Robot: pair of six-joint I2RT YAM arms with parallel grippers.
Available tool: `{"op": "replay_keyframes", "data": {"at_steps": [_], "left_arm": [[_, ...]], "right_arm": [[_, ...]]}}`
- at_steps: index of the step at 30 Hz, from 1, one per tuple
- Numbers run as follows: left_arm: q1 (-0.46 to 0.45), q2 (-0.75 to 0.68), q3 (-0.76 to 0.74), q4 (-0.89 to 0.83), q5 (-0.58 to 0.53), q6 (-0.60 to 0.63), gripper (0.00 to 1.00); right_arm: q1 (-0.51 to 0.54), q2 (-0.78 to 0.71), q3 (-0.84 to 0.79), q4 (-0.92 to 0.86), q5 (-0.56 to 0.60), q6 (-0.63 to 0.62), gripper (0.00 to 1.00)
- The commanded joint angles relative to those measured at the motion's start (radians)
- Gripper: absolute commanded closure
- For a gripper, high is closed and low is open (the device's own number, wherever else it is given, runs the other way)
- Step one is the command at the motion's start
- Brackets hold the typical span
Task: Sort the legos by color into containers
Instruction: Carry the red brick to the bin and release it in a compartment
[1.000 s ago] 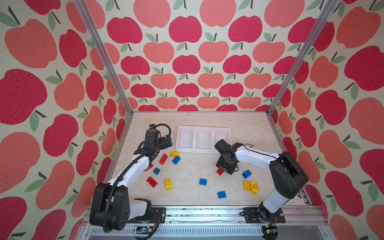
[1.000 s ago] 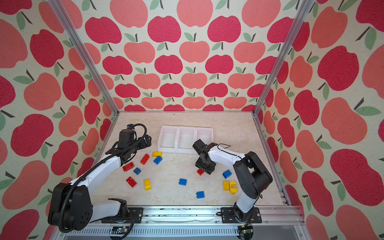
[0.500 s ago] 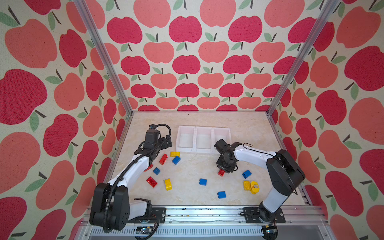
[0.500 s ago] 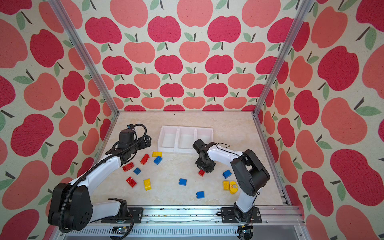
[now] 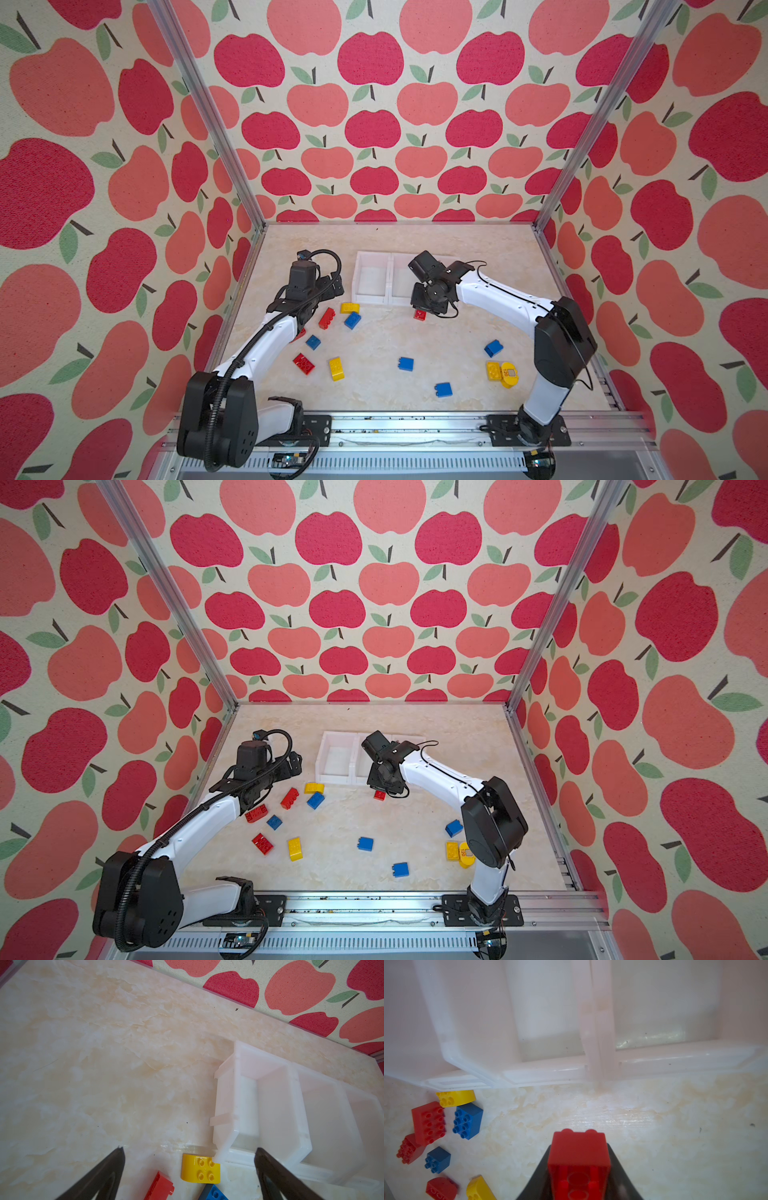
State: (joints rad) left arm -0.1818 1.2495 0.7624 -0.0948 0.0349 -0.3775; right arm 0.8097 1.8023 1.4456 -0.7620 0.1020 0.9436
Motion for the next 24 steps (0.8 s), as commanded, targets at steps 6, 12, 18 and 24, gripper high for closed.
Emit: {"op": "replay_keyframes", "data": {"at_steps": [6,12,18,24], "left_arm": [[0.001,-0.032,-0.015,-0.042,-0.006,-0.027,0.01],[0.002,-0.044,-0.023,-0.049,-0.007,-0.034,0.01],[0.001,-0.049,-0.028,-0.051,-0.007,-0.043,0.01],[0.000,-0.044,-0.025,-0.054,-0.007,-0.047,0.01]], "right_arm": [[-0.030,0.175,0.266,-0.040,0.061,-0.207,0.82],[-0.067,0.314,0.452,-0.046,0.052,-0.271,0.82],[-0.087,0.440,0.584,-0.100,0.021,-0.280,0.81],[-0.095,0.480,0.592,-0.106,0.005,-0.277,0.71]]}}
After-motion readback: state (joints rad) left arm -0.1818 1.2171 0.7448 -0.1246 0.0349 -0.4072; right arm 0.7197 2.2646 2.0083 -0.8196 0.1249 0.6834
